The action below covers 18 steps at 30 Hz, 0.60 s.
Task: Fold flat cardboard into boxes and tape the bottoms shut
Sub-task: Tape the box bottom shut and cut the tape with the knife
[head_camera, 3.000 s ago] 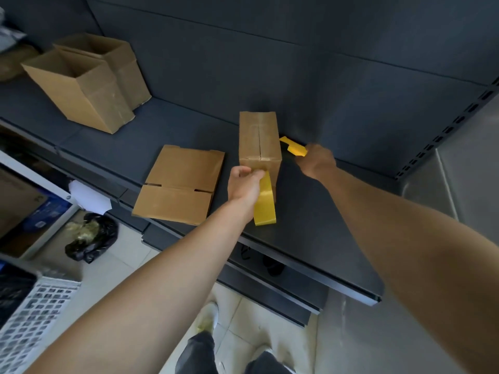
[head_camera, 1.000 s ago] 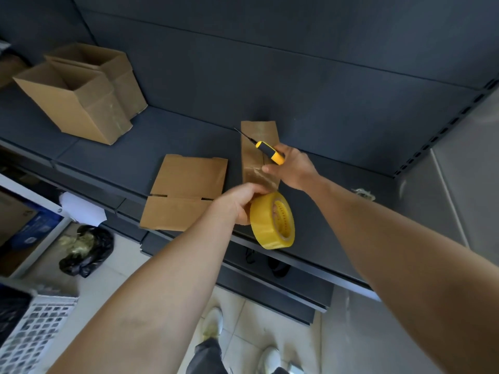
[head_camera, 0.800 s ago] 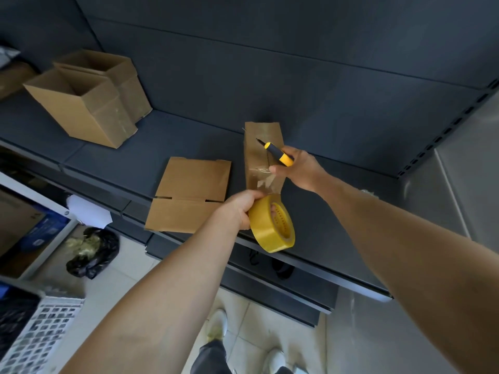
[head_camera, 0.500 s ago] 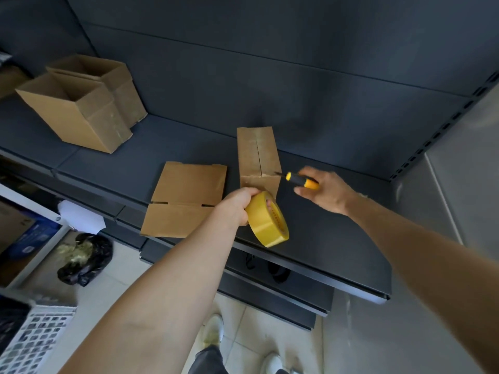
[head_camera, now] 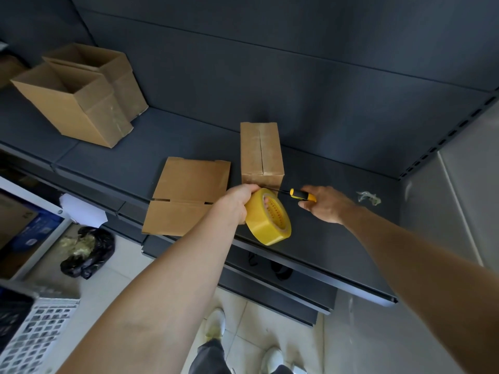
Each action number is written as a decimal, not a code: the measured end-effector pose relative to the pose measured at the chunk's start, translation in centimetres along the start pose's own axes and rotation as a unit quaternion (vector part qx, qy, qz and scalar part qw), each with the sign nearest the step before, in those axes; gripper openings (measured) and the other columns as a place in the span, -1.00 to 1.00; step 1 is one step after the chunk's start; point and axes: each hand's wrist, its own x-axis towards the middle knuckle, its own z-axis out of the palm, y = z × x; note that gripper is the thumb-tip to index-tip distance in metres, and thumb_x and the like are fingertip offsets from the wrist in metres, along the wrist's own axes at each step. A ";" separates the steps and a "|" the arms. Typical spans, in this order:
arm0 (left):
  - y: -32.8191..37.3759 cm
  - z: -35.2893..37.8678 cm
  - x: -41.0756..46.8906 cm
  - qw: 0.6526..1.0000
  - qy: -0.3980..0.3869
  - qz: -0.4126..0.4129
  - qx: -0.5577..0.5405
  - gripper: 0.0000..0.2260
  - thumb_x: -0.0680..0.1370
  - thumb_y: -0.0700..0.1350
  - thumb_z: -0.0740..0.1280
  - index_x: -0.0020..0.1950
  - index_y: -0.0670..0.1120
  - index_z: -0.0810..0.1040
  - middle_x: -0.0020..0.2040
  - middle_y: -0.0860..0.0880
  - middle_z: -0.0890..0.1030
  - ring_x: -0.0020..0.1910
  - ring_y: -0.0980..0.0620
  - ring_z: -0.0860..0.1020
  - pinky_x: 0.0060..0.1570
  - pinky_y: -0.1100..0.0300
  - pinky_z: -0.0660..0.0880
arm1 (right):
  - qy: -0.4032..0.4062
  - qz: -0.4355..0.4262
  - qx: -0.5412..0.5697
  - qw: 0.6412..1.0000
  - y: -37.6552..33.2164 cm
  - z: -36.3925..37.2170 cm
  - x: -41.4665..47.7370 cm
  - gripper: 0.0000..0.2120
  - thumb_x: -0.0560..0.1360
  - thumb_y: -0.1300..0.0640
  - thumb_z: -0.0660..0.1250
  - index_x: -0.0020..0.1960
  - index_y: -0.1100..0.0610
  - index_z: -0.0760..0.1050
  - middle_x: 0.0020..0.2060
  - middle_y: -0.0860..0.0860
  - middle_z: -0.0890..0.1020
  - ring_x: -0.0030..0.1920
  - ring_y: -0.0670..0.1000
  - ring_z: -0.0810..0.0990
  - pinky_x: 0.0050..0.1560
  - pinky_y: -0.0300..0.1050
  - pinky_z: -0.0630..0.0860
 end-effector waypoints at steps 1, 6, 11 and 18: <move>0.1 0.0 0.1 1.000 0.002 0.000 0.002 -0.75 0.49 -0.04 0.42 0.08 -0.17 0.61 -0.15 -0.15 0.64 -0.30 -0.05 0.60 -0.07 0.04 0.59 | -0.001 0.000 -0.005 1.000 -0.1 0.1 0.1 -0.75 0.57 -0.09 0.20 0.22 -0.07 0.40 -0.15 -0.04 0.50 -0.13 0.04 0.49 -0.17 -0.09 0.38; 0.5 0.1 0.2 1.000 0.008 0.000 0.018 -0.73 0.51 -0.04 0.41 0.12 -0.17 0.59 -0.12 -0.15 0.63 -0.30 -0.05 0.57 0.06 0.01 0.57 | -0.005 0.003 -0.047 0.999 -0.3 0.1 0.5 -0.75 0.60 -0.07 0.15 0.24 -0.03 0.35 -0.22 -0.03 0.46 -0.18 0.07 0.48 -0.22 -0.09 0.34; 0.9 -0.1 0.5 0.999 0.005 -0.003 0.039 -0.78 0.52 -0.05 0.39 0.04 -0.19 0.60 -0.32 -0.12 0.62 -0.43 -0.01 0.57 -0.16 0.11 0.61 | -0.016 -0.002 -0.079 0.997 -0.5 -0.3 1.0 -0.75 0.61 -0.06 0.13 0.25 -0.03 0.32 -0.26 -0.05 0.42 -0.17 0.08 0.47 -0.19 -0.07 0.35; 1.6 -0.8 0.4 0.997 -0.004 -0.004 0.075 -0.81 0.53 -0.07 0.38 -0.03 -0.20 0.59 -0.38 -0.12 0.63 -0.48 0.00 0.58 -0.25 0.12 0.60 | -0.042 0.015 -0.121 0.992 0.2 -0.3 1.1 -0.71 0.60 -0.05 0.14 0.29 -0.04 0.32 0.00 0.07 0.55 0.01 0.16 0.54 -0.10 -0.05 0.37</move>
